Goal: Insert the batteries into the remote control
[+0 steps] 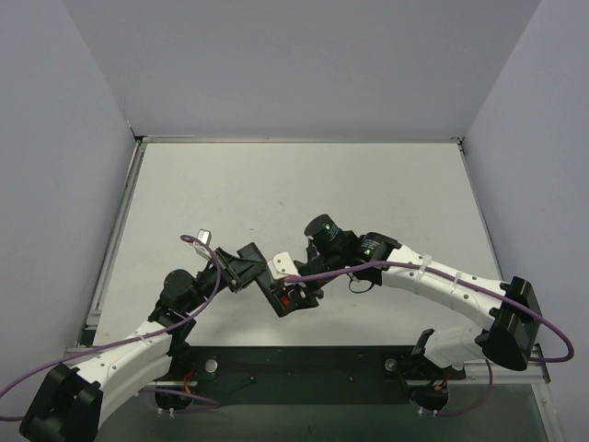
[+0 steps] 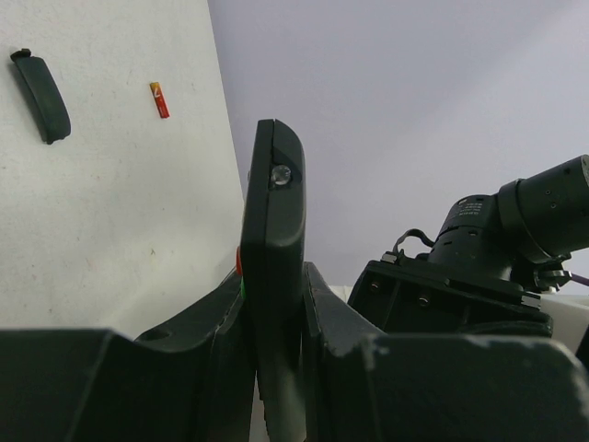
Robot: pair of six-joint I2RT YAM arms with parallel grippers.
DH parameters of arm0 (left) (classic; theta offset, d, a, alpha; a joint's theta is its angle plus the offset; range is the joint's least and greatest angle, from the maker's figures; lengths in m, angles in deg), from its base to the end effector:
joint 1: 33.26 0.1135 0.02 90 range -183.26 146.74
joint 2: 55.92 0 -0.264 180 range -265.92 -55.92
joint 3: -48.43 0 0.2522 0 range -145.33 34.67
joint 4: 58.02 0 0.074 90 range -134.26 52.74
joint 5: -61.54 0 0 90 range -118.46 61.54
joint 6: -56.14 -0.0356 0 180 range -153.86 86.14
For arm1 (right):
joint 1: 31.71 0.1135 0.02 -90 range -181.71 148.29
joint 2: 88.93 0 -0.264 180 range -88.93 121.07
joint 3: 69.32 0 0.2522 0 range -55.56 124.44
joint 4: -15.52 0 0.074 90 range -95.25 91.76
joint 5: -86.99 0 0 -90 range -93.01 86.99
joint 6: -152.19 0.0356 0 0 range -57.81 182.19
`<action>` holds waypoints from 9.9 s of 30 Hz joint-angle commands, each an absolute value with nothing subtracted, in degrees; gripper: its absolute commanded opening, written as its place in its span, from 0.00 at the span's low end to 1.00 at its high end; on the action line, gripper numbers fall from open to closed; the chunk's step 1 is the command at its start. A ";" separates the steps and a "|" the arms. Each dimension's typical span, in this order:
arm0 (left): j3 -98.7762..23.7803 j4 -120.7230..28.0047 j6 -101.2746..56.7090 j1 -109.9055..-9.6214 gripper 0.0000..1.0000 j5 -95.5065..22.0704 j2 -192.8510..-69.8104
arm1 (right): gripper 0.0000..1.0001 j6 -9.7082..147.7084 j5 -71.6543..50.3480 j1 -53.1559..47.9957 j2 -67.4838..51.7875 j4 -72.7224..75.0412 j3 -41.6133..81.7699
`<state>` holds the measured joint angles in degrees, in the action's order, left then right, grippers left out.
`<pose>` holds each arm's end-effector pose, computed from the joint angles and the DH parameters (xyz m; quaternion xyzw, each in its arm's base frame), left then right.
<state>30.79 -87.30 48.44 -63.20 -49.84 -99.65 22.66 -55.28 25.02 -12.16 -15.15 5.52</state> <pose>0.1345 -0.0925 0.1910 -0.1770 0.6654 -0.6637 0.2922 0.1368 0.2599 0.3104 -0.7276 0.3681 0.4465 0.3685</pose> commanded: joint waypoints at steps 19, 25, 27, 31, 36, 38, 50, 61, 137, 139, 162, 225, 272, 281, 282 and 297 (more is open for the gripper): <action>28.52 -95.50 52.71 -62.97 0.00 -51.31 -99.26 | 0.38 20.44 -56.63 24.10 -10.09 -15.29 5.18; 28.61 -95.76 53.41 -62.97 0.00 -51.40 -98.73 | 0.38 19.56 -54.52 24.02 -9.65 -15.82 4.65; 28.52 -95.85 53.68 -62.97 0.00 -51.40 -98.64 | 0.38 19.30 -53.82 24.10 -9.65 -15.91 4.21; 28.52 -96.64 54.46 -62.97 0.00 -51.66 -98.46 | 0.38 18.94 -51.97 23.75 -9.65 -15.47 3.42; 28.61 -98.56 55.43 -62.97 0.00 -52.54 -98.73 | 0.35 19.65 -52.14 22.61 -9.39 -12.84 2.28; 28.69 -99.53 56.31 -62.97 0.00 -52.89 -98.90 | 0.33 20.08 -52.75 22.44 -9.30 -12.14 2.10; 28.61 -104.11 58.42 -63.06 0.00 -54.12 -99.87 | 0.27 23.34 -55.04 21.38 -8.25 -5.28 0.25; 29.22 -88.39 49.55 -62.97 0.00 -47.02 -95.74 | 0.34 28.52 -58.82 21.73 -11.23 -3.78 3.15; 30.28 -88.29 49.81 -62.97 0.00 -48.41 -97.23 | 0.24 22.02 -39.14 30.70 -14.93 -16.35 6.58; 30.19 -88.20 49.90 -62.97 0.00 -48.50 -97.23 | 0.22 22.28 -38.79 30.96 -14.84 -16.35 6.58; 30.36 -86.00 50.34 -63.06 0.00 -46.30 -94.42 | 0.08 30.19 -26.58 35.97 -14.14 -10.90 2.01; 31.51 -77.22 50.08 -62.97 0.00 -45.07 -87.13 | 0.06 40.12 -14.35 30.87 -16.68 -0.44 -2.12; 33.88 -76.60 43.30 -62.97 0.00 -38.65 -88.09 | 0.32 88.29 -8.73 34.39 -6.14 -15.30 8.17; 34.06 -77.83 44.36 -62.97 0.00 -39.00 -87.92 | 0.27 87.94 -9.60 34.30 -4.12 -15.38 9.13; 34.14 -78.09 44.88 -62.97 0.00 -39.09 -87.83 | 0.27 87.94 -8.56 34.39 -3.85 -15.64 9.39; 34.23 -76.86 43.93 -62.97 0.00 -39.53 -86.07 | 0.15 86.97 -5.04 34.65 -3.41 -15.21 10.45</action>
